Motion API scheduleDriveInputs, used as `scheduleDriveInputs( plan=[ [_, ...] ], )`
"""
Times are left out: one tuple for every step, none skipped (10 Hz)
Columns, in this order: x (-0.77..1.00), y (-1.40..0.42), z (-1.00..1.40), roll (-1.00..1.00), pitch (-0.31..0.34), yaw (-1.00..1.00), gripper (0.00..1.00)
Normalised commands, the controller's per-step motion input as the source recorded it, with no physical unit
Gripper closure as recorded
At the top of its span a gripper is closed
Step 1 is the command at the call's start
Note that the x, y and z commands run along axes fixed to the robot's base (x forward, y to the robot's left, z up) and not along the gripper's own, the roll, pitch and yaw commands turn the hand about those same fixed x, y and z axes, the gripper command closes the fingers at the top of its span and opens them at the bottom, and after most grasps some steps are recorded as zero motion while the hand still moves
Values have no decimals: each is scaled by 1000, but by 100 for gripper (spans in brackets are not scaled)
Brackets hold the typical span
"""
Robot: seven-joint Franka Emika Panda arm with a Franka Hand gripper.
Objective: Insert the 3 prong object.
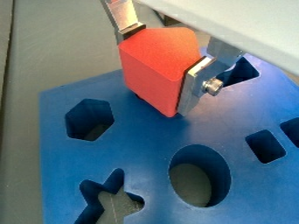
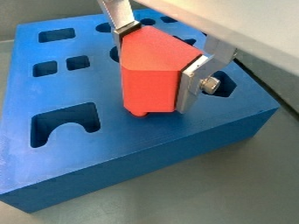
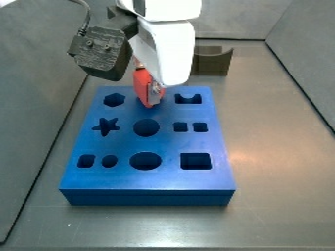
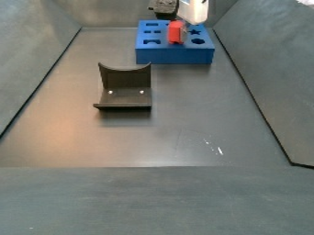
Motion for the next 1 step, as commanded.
scheduleDriveInputs(
  plan=[
    [0, 0, 0, -9, 0, 0, 100]
  ],
)
